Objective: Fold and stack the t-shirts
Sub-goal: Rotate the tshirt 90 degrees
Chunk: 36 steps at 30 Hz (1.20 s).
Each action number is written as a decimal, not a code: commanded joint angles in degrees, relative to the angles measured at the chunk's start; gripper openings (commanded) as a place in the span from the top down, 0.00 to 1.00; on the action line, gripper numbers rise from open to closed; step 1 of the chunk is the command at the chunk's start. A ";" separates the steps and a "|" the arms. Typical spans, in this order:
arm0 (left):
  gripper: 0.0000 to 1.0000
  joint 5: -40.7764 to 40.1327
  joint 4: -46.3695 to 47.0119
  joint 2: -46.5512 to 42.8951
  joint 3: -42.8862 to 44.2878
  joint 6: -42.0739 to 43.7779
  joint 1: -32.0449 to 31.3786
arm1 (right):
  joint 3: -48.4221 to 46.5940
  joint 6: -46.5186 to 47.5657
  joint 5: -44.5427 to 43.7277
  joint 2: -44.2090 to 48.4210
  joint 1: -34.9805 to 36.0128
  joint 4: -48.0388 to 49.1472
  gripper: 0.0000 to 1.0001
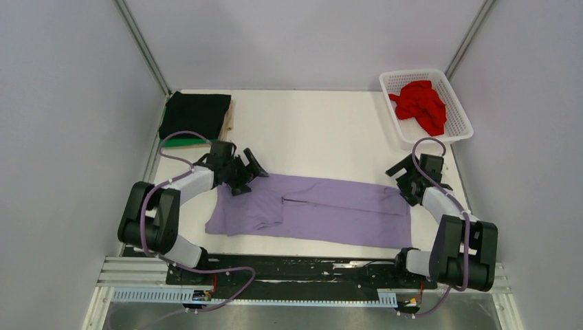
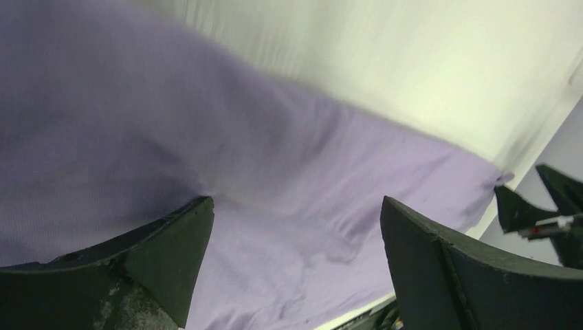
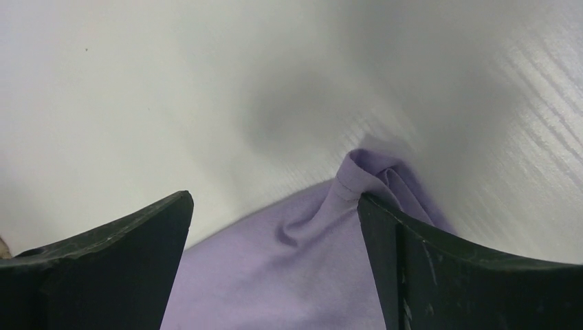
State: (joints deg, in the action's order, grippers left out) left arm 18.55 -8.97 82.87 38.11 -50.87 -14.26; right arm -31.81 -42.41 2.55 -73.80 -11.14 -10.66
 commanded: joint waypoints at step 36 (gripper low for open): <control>0.00 7.15 11.76 83.07 113.32 -9.13 -8.85 | -3.23 3.68 10.03 23.10 60.52 -19.02 0.00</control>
State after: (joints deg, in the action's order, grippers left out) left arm 22.39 5.30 169.45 151.55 -69.32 -22.46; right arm -29.69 -40.32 23.49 -55.99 49.84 -25.71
